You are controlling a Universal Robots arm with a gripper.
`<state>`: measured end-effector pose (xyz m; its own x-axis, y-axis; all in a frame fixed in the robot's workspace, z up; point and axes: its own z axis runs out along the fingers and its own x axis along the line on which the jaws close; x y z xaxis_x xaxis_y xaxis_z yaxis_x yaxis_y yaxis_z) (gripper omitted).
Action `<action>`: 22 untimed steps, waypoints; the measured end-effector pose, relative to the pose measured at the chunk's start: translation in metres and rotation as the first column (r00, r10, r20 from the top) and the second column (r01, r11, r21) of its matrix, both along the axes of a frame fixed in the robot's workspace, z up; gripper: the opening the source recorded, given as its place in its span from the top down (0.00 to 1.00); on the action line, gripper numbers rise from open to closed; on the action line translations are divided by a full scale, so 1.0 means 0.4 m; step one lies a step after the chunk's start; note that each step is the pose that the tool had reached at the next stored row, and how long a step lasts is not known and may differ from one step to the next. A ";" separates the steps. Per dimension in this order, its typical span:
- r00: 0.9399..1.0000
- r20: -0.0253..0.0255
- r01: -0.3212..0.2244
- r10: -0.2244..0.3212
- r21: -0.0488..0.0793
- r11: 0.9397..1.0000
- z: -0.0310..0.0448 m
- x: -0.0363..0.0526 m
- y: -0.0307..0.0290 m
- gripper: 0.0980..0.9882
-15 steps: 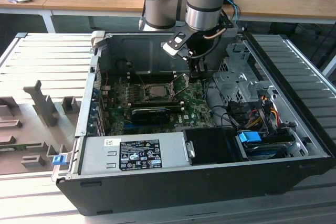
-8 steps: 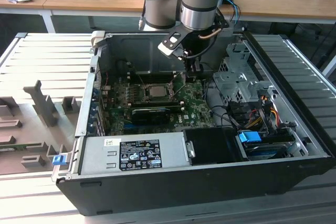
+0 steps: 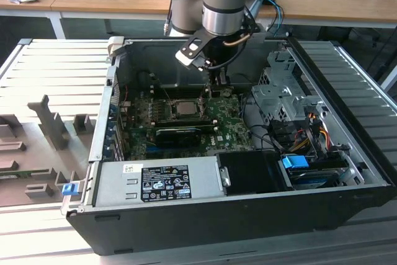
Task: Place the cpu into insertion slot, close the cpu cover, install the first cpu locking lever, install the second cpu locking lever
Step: 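Close the cpu cover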
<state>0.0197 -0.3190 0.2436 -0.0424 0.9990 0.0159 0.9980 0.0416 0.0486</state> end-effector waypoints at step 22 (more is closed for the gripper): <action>1.000 0.000 -0.027 0.027 0.004 1.000 -0.026 -0.108 -0.004 0.99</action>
